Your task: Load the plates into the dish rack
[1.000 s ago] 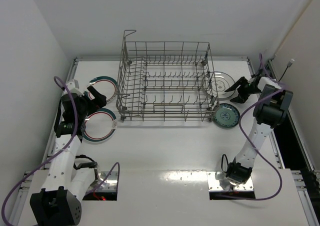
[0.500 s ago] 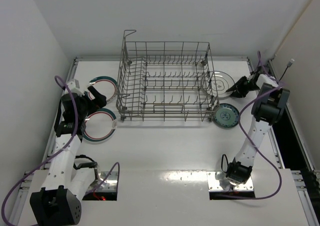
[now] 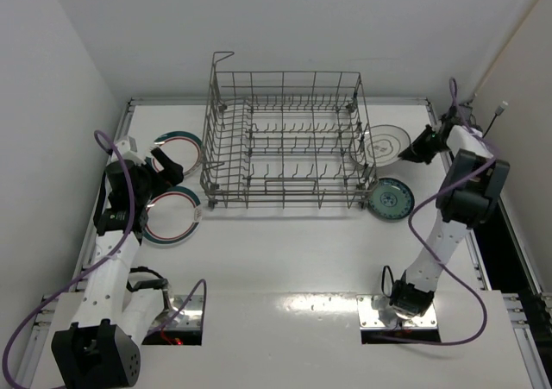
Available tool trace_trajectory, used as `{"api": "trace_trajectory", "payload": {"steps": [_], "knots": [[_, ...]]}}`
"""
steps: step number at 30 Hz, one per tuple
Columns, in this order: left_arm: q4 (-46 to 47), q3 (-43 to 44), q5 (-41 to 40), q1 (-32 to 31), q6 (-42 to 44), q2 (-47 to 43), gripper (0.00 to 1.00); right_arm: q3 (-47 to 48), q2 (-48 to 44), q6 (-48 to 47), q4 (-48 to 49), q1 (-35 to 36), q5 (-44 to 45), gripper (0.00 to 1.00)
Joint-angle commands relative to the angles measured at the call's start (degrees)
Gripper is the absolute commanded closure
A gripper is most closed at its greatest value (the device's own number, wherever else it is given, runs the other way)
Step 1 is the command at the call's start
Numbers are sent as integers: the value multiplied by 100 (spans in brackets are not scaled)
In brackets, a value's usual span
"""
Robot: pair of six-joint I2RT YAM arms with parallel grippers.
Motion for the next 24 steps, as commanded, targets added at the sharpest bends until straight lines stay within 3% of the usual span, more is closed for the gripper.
{"api": "trace_trajectory", "payload": {"steps": [1, 10, 18, 24], "knots": [[221, 107, 34, -41, 75, -6, 0, -562, -1795, 41, 942, 24, 1335, 100], [168, 160, 87, -41, 23, 47, 0, -601, -3356, -169, 778, 577, 3094, 100], [116, 160, 201, -41, 22, 161, 0, -477, -3892, -494, 725, 1288, 3334, 100], [116, 160, 254, -41, -30, 214, 0, -890, -4331, -494, 725, 1947, 3385, 100]]}}
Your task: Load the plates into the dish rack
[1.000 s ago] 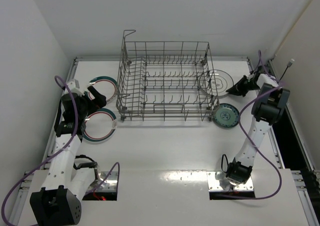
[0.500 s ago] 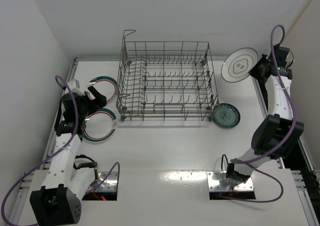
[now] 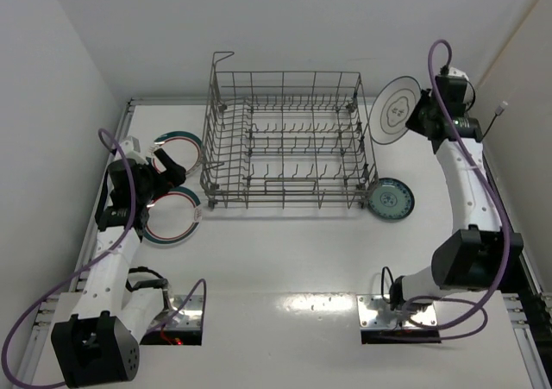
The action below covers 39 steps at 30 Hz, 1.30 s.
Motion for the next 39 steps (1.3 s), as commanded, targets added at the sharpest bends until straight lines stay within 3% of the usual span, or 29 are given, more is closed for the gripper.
{"api": "trace_trajectory", "payload": {"steps": [1, 11, 19, 26, 34, 39], "knots": [[140, 160, 108, -41, -24, -7, 0, -143, -607, -94, 380, 427, 182, 100], [140, 160, 108, -41, -24, 99, 0, -451, -1082, -314, 265, 1017, 1059, 100], [140, 160, 160, -41, -77, 151, 0, 366, -1135, -798, 11, 1455, 2124, 100], [140, 160, 108, -41, -77, 151, 0, 288, -1188, -868, 11, 1710, 2063, 100], [87, 160, 55, -41, -77, 151, 0, -871, -1180, -815, 257, 1922, 1879, 100], [87, 160, 55, -41, -77, 151, 0, -1092, -855, -762, 415, 1975, 1729, 100]]}}
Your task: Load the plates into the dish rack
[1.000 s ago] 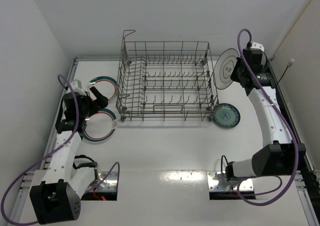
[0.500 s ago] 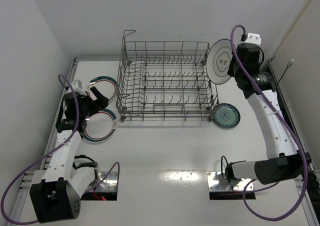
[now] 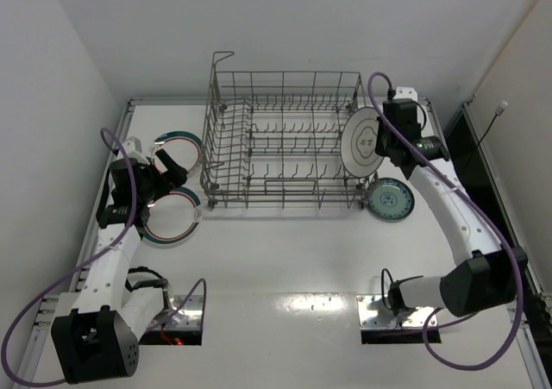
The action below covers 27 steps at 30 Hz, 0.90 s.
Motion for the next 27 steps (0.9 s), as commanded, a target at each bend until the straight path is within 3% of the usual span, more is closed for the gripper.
{"api": "trace_trajectory", "payload": {"steps": [1, 6, 11, 27], "knots": [[120, 157, -28, -41, -33, -2, 0, 48, 205, 68, 649, 32, -52, 100], [120, 157, -81, -41, -33, -2, 0, 276, 803, 68, 457, 145, -201, 100], [120, 157, -81, -41, -33, -2, 0, 786, 1208, 68, 210, 234, 211, 100], [120, 157, -81, -41, -33, -54, 0, 1463, 1339, -160, 25, 804, 1028, 100]]}}
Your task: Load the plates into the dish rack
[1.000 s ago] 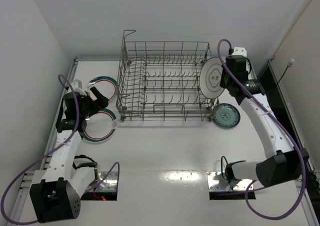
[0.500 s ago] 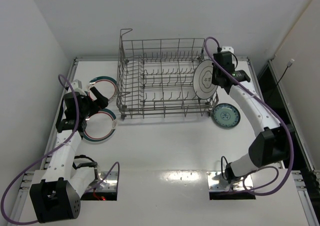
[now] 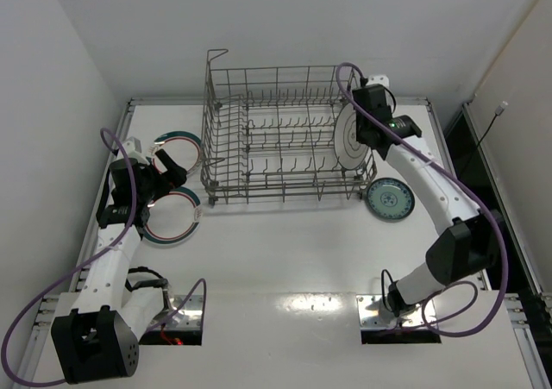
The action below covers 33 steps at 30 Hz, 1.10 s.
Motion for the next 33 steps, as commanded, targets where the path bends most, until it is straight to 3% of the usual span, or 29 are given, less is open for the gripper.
{"api": "trace_trajectory", "payload": {"steps": [1, 13, 23, 25, 29, 33], "knots": [[133, 157, -35, -41, -33, -107, 0, 451, 210, -58, 213, 121, 380, 100], [133, 210, -88, -41, -33, -107, 0, 566, 913, -110, 107, 288, 600, 100], [133, 210, -88, -41, -33, -107, 0, 206, 746, -93, 291, 288, 469, 100], [133, 210, -88, -41, -33, -107, 0, 329, 914, -93, 239, 288, 302, 98], [133, 210, -88, -41, -33, -107, 0, 609, 1247, -93, 11, 288, 29, 81], [133, 210, -88, -41, -33, -107, 0, 856, 1309, -93, -130, 235, -33, 72]]}}
